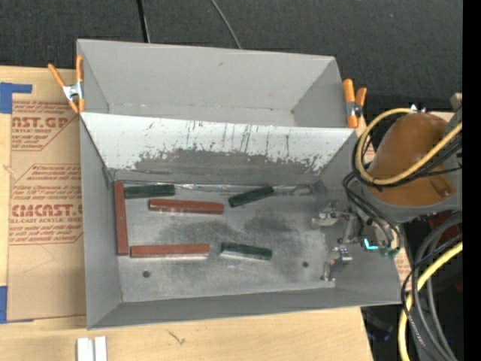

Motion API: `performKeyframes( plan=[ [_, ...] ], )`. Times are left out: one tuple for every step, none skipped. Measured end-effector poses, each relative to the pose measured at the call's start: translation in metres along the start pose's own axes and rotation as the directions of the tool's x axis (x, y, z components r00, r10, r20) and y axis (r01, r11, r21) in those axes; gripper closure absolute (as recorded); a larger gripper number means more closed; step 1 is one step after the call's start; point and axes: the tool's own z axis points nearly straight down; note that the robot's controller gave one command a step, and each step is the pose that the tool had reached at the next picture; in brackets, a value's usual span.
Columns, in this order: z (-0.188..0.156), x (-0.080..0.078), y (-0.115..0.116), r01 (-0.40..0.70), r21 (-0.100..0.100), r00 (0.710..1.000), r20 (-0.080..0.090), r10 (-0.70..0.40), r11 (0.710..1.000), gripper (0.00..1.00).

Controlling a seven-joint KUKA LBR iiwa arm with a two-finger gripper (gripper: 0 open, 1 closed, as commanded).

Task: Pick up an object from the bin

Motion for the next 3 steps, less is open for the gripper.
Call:
performKeyframes(
  plan=[
    [-0.0036,-0.0021,0.0005,0.001,0.001,1.000,0.007,-0.001,1.000,1.00],
    [-0.0036,-0.0021,0.0005,0.002,0.001,1.000,0.007,-0.002,1.000,0.00],
    [-0.0036,-0.0021,0.0006,0.002,0.001,1.000,0.007,-0.002,1.000,0.00]
  ],
)
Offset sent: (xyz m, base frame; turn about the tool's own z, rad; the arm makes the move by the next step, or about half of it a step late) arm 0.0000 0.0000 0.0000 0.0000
